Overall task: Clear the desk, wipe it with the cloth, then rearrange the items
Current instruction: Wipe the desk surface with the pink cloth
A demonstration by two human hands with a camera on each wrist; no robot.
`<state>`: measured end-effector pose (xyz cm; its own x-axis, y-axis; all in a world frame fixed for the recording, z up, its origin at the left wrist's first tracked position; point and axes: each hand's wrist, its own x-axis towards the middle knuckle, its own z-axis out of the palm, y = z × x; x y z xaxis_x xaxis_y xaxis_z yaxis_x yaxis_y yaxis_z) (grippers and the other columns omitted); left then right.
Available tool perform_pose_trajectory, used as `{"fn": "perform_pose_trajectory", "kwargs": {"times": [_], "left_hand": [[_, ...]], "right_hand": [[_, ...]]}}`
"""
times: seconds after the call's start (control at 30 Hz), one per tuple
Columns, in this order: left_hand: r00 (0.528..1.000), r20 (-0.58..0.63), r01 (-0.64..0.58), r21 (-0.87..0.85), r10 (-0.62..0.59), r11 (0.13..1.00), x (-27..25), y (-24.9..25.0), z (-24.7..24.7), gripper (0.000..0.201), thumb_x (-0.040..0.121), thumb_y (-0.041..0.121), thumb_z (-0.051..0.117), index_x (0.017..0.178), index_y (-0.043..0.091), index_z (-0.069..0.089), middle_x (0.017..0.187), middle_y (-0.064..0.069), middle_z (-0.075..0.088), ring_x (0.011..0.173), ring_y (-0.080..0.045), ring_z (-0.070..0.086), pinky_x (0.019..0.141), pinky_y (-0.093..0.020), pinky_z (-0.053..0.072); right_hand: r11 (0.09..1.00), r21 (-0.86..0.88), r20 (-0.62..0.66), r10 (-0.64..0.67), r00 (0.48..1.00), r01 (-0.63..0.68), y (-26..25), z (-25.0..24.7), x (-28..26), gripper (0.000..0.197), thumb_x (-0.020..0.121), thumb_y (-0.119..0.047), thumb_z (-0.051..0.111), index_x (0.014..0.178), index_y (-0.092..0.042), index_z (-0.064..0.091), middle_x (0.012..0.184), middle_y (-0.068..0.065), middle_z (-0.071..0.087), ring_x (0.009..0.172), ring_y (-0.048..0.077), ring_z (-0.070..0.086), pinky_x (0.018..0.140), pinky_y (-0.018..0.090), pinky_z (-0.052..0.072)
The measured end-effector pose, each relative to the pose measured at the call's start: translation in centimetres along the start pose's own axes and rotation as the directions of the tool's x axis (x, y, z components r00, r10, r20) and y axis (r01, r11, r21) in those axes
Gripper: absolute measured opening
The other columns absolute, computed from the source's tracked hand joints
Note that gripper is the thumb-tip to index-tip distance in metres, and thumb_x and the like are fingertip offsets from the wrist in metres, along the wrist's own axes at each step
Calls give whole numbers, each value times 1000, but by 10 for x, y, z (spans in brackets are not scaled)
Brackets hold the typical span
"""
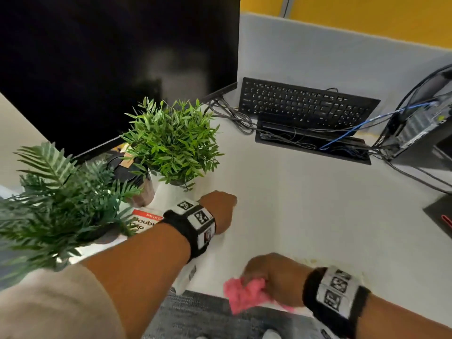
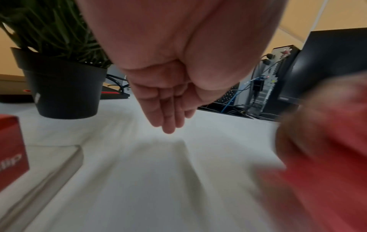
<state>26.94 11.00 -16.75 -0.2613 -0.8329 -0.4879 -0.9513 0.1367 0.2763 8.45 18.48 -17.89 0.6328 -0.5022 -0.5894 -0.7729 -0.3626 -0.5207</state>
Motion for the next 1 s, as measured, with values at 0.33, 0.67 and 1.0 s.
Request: {"fn": "perform_pose_trajectory", "kwargs": {"times": [0.33, 0.67, 1.0], "left_hand": [[999, 44, -36, 186, 28, 982, -28, 17, 5, 20, 91, 7, 44, 99, 7, 62, 105, -10, 65, 100, -30, 62, 77, -32, 46], [938, 318, -193, 159, 135, 968, -51, 20, -15, 18, 90, 11, 50, 88, 5, 67, 79, -3, 61, 79, -20, 52, 58, -24, 39], [985, 117, -136, 71, 127, 988, -41, 37, -33, 25, 88, 17, 46, 95, 10, 69, 99, -4, 72, 93, -23, 67, 80, -35, 55]], "right_hand": [[820, 519, -519, 528, 672, -244, 68, -149, 118, 32, 85, -46, 56, 99, -17, 59, 80, -7, 73, 77, 22, 70, 71, 32, 56], [993, -114, -346, -3, 938, -39, -22, -72, 133, 21, 91, -26, 57, 107, -21, 69, 123, 1, 63, 120, 20, 54, 105, 36, 41], [942, -295, -280, -244, 928, 159, -6, 58, 7, 16, 75, -16, 70, 89, -21, 73, 91, -2, 69, 86, 22, 64, 80, 34, 53]]}}
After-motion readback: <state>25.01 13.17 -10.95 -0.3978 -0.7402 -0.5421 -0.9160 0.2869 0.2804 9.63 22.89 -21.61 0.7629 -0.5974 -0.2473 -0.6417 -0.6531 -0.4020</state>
